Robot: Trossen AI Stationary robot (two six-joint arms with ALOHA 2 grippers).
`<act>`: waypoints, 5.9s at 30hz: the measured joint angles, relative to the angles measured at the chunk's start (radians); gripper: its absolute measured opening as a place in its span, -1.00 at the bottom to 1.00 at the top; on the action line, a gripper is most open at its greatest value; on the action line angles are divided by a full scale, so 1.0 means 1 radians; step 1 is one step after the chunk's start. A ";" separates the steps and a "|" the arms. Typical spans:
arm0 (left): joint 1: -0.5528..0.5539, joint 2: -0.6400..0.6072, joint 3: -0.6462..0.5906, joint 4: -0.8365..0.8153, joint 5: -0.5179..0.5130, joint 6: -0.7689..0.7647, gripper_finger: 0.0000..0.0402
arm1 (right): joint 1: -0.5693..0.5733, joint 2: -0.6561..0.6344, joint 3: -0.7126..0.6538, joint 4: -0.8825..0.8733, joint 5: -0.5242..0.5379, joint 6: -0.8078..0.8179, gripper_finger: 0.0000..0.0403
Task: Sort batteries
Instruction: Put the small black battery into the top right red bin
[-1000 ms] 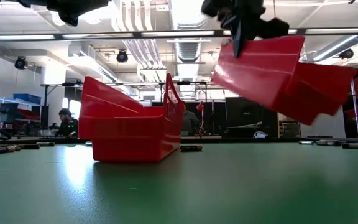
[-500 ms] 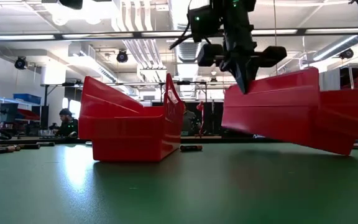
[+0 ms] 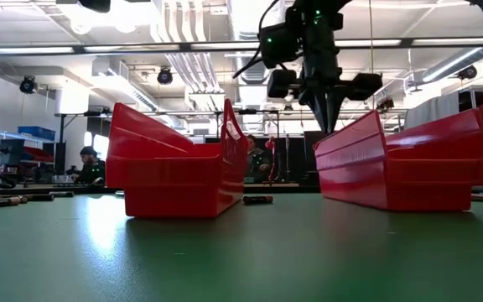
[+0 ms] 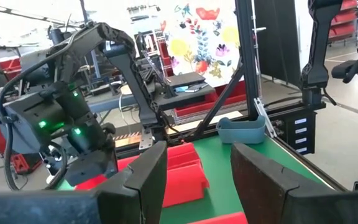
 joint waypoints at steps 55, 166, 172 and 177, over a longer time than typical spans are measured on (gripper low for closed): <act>0.009 0.037 0.001 -0.118 -0.518 -0.057 -0.22 | 0.239 0.118 -0.218 0.716 0.127 -1.247 -0.57; 0.007 0.044 -0.002 -0.068 -0.517 -0.026 -0.22 | 0.203 -0.133 -0.623 0.561 0.142 -1.210 -0.66; 0.007 0.043 -0.002 -0.068 -0.517 -0.026 -0.22 | 0.208 -0.205 -0.563 0.394 0.186 -1.159 -0.33; 0.007 0.043 -0.002 -0.067 -0.516 -0.031 -0.22 | 0.230 -0.266 -0.432 0.282 0.264 -1.119 -0.14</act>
